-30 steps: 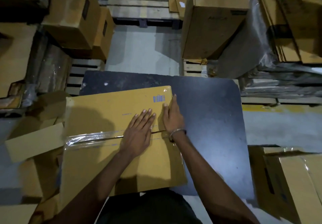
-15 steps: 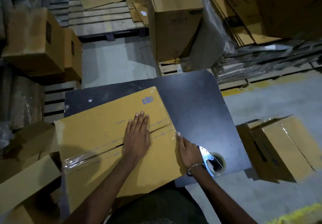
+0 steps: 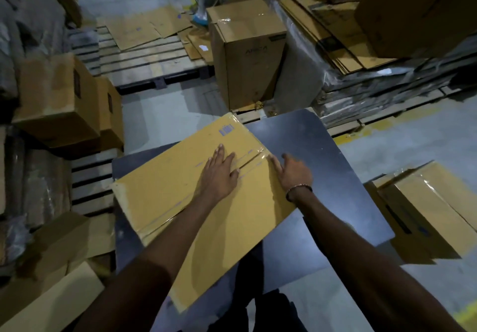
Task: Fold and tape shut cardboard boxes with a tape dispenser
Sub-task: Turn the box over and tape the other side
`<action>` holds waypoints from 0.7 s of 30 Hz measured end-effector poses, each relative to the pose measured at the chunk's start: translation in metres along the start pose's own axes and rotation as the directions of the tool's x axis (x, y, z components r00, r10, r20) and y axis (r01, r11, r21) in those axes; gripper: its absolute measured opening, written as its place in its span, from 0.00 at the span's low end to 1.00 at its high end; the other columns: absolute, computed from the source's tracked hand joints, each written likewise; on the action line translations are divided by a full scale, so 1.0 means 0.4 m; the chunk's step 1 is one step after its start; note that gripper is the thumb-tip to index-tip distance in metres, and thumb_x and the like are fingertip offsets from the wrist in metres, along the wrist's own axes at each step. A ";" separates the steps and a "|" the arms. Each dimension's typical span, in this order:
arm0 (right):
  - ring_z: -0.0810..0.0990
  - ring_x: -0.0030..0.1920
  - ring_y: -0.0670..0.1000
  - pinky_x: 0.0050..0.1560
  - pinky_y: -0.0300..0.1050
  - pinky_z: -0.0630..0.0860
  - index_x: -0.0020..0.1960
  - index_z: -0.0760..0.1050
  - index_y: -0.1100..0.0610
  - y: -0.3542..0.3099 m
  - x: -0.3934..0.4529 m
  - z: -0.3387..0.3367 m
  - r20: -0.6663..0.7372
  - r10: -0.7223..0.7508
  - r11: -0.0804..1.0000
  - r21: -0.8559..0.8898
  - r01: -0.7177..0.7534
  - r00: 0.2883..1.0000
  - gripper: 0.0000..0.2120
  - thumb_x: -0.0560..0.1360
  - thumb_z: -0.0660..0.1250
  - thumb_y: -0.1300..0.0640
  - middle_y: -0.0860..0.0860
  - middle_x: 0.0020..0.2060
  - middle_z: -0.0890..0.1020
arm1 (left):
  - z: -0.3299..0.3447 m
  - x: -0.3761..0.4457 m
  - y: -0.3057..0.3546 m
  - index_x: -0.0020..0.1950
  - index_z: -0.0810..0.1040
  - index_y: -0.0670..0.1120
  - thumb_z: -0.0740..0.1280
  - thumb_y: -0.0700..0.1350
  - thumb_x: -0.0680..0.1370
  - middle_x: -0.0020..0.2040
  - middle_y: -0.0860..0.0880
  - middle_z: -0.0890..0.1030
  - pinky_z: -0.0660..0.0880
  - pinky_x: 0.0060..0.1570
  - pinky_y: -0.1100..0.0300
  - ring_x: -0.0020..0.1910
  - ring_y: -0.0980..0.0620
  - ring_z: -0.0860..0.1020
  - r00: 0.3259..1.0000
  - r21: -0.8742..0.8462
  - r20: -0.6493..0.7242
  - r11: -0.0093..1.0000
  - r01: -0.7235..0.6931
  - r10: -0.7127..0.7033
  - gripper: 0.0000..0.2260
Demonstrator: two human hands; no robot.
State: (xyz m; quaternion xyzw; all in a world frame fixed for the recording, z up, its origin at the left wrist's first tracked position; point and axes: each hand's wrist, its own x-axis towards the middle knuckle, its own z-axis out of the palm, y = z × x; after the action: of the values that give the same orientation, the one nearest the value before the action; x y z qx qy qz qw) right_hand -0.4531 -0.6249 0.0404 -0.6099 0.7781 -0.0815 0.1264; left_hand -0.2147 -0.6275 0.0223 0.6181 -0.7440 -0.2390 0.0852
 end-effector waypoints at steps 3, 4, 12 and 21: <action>0.69 0.72 0.59 0.64 0.58 0.70 0.67 0.74 0.52 -0.018 -0.149 0.054 -0.190 0.020 0.999 -0.036 -0.028 0.981 0.25 0.82 0.54 0.36 0.56 0.68 0.77 | 0.034 -0.134 -0.030 0.80 0.70 0.47 0.58 0.55 0.85 0.85 0.41 0.59 0.61 0.79 0.40 0.84 0.43 0.58 0.991 0.071 -0.137 0.997 0.016 -0.006 0.25; 0.62 0.78 0.59 0.70 0.62 0.65 0.72 0.70 0.50 -0.024 -0.209 0.071 -0.183 0.045 0.997 -0.052 -0.056 0.982 0.27 0.82 0.53 0.34 0.56 0.75 0.71 | 0.046 -0.188 -0.043 0.80 0.70 0.48 0.56 0.56 0.85 0.84 0.42 0.61 0.61 0.79 0.40 0.84 0.44 0.59 0.984 0.094 -0.179 0.995 0.043 -0.026 0.25; 0.37 0.83 0.57 0.81 0.61 0.50 0.84 0.51 0.46 0.001 -0.219 0.119 -0.026 0.023 0.993 0.114 -0.020 0.999 0.35 0.83 0.48 0.30 0.56 0.84 0.46 | 0.093 -0.430 -0.066 0.85 0.62 0.48 0.53 0.59 0.87 0.86 0.43 0.56 0.56 0.81 0.42 0.85 0.46 0.53 0.965 0.220 -0.242 0.963 0.158 -0.103 0.27; 0.50 0.83 0.53 0.81 0.51 0.53 0.83 0.56 0.59 0.123 -0.137 0.044 0.040 -0.055 0.837 0.547 0.024 0.998 0.29 0.87 0.55 0.47 0.56 0.83 0.56 | 0.140 -0.364 0.071 0.85 0.60 0.44 0.48 0.57 0.88 0.85 0.40 0.58 0.53 0.81 0.39 0.85 0.43 0.55 0.929 0.234 -0.292 0.925 0.301 -0.228 0.28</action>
State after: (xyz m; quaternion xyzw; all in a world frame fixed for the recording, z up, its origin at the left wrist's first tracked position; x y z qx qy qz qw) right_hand -0.4813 -0.5592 0.0152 -0.5665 0.7062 -0.2859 0.3142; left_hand -0.2310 -0.4701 0.0110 0.7452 -0.6613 -0.0598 0.0621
